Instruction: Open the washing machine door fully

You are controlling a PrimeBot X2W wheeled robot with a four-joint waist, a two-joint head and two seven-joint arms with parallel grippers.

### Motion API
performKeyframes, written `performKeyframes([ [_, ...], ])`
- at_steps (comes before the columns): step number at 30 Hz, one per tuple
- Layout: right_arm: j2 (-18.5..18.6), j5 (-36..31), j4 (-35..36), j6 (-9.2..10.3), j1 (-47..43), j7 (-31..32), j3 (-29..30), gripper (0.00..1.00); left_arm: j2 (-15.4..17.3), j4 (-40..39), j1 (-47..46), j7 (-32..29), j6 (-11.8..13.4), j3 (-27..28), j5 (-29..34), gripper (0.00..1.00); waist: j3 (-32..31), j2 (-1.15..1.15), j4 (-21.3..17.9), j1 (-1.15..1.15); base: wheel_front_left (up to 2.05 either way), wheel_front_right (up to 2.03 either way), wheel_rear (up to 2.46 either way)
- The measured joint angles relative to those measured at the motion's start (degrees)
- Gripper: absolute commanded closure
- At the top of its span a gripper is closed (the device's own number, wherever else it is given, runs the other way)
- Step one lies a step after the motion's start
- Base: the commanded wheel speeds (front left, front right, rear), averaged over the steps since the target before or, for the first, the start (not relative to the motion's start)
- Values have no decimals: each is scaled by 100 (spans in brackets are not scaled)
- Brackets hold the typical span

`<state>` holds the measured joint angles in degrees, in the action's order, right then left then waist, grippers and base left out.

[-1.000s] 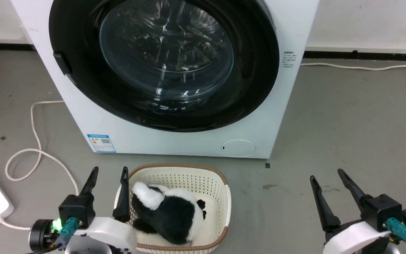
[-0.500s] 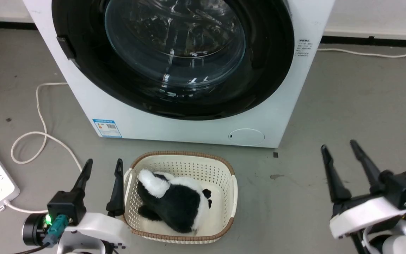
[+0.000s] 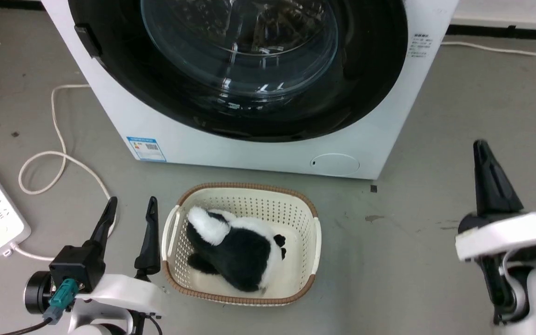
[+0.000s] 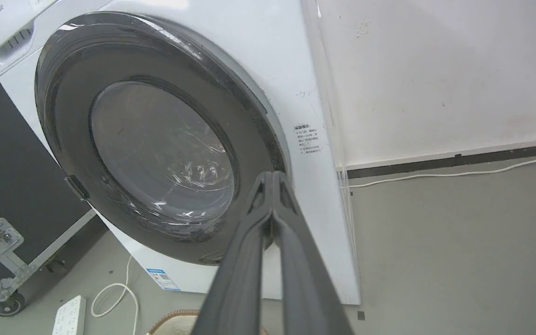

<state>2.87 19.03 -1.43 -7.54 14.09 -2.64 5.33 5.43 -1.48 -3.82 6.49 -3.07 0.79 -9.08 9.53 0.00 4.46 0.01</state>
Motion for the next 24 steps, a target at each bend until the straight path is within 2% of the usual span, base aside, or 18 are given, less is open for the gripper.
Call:
performKeyframes([
  [10,0,1263,-814,1,1092,53,-135,100,152,-65,-113,119,-65,8,-202,0,318,0,91,0,0,0,0],
  [11,0,1667,-1191,1,1462,56,-189,100,222,-88,-120,159,-73,13,-275,0,430,0,118,0,0,0,0],
  [12,0,1770,-1329,1,1594,58,-197,100,244,-92,-124,166,-75,14,-291,0,468,0,129,0,0,0,0],
  [17,-2,2157,-2009,1,2313,175,-100,100,274,-114,-235,222,-116,14,-392,0,650,0,210,0,0,0,0],
  [24,79,2429,-2924,1,3274,689,454,100,316,-114,-274,316,-165,32,-532,0,839,0,352,0,0,0,0],
])
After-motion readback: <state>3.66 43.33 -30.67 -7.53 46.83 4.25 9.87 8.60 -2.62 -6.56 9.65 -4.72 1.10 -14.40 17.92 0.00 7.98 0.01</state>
